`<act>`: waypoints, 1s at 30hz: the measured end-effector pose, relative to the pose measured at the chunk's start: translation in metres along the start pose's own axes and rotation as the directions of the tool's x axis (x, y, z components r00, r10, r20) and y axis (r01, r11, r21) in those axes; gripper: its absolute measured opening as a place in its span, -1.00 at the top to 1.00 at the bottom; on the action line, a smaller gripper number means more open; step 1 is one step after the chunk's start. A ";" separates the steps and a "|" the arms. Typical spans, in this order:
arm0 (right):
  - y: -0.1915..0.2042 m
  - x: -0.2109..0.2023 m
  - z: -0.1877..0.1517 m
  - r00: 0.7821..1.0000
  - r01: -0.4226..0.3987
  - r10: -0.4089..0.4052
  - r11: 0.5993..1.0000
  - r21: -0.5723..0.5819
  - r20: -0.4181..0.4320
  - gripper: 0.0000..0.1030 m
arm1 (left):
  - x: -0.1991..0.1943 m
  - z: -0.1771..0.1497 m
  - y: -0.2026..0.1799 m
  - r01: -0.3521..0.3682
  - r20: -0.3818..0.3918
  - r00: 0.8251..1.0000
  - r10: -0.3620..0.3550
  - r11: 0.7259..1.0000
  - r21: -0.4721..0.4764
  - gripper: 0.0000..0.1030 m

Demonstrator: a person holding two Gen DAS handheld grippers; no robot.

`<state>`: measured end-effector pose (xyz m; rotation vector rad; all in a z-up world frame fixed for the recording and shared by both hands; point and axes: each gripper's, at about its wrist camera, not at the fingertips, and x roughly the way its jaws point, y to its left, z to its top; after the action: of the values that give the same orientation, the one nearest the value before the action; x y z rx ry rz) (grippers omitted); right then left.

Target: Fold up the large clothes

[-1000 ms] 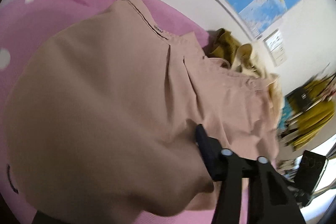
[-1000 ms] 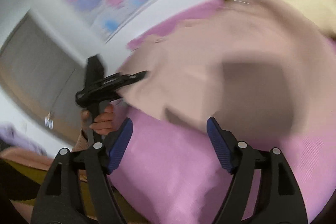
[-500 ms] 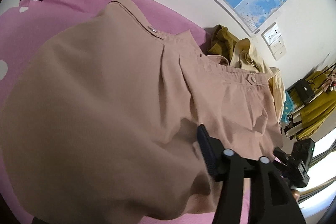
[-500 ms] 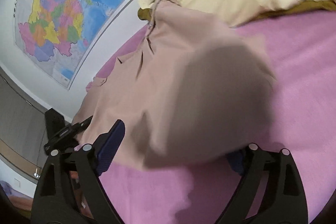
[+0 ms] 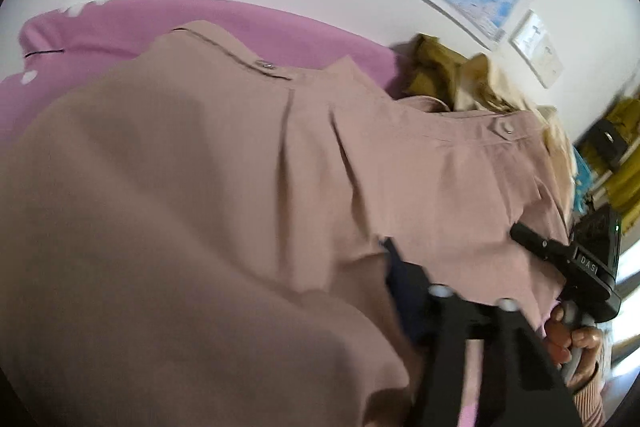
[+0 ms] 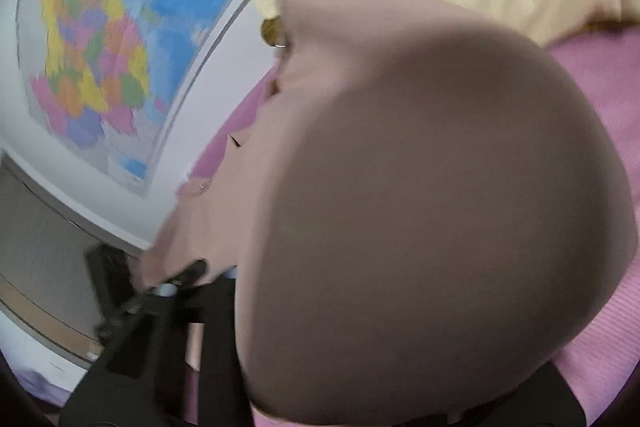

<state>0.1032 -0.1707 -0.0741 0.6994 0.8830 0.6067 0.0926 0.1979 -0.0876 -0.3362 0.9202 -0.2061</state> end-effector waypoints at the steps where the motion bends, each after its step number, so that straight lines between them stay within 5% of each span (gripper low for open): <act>1: 0.000 0.000 0.000 1.000 -0.004 0.004 1.000 -0.001 -0.004 0.55 | 0.000 0.002 0.004 -0.006 -0.005 1.000 0.005 0.999 -0.032 0.30; 8: 0.044 -0.011 0.014 0.995 -0.097 0.098 0.991 -0.088 0.012 0.71 | -0.015 0.016 0.010 0.045 0.017 0.999 -0.044 0.998 -0.040 0.72; 17: 0.154 0.005 0.060 0.979 -0.194 0.204 0.942 -0.273 0.009 0.72 | -0.088 0.088 0.036 0.007 0.187 0.982 -0.007 1.000 0.001 0.73; 22: 0.225 0.052 0.088 0.954 -0.283 0.299 0.895 -0.346 -0.008 0.72 | -0.142 0.129 0.074 -0.095 0.316 0.944 0.098 0.995 -0.025 0.72; 28: 0.288 0.141 0.075 0.905 -0.420 0.411 0.824 -0.380 -0.108 0.72 | -0.180 0.155 0.153 -0.272 0.411 0.861 0.299 0.954 -0.124 0.72; 30: 0.294 0.177 0.057 0.915 -0.402 0.373 0.821 -0.405 -0.151 0.72 | -0.174 0.154 0.182 -0.341 0.401 0.835 0.377 0.926 -0.160 0.71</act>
<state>0.1851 0.1250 0.0896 0.4555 0.6313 1.1601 0.1190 0.4524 0.0603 -0.2630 0.5405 0.2505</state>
